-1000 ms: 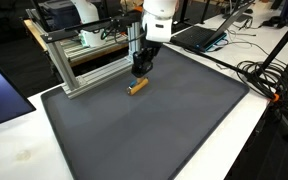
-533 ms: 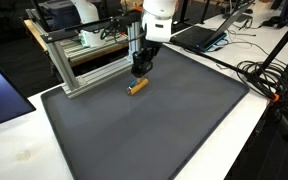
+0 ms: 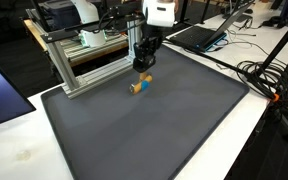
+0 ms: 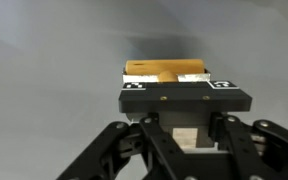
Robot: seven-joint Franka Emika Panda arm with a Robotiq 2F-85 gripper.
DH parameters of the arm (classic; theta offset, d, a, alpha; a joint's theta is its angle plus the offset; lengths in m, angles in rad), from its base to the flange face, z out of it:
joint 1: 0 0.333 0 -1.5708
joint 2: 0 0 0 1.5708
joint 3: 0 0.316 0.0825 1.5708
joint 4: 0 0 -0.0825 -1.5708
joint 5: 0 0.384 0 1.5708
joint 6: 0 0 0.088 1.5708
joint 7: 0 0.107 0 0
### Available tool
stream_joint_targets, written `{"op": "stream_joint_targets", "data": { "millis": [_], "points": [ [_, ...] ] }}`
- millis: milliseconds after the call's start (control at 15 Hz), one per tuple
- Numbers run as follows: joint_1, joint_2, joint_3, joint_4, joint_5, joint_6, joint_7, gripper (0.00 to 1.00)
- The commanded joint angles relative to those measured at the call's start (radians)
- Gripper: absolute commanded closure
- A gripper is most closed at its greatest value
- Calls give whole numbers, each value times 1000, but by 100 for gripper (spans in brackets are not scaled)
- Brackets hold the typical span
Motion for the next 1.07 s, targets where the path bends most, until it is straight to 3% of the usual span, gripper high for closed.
{"op": "stream_joint_targets", "data": {
  "millis": [0, 667, 933, 1000],
  "points": [
    [5, -67, 2, 2, -4, -9, 7, 78],
    [31, -99, 19, 22, -6, 26, 15, 78],
    [34, -106, 22, 13, 24, 141, 61, 78],
    [44, -76, 15, 41, -13, 88, 79, 78]
  ]
}}
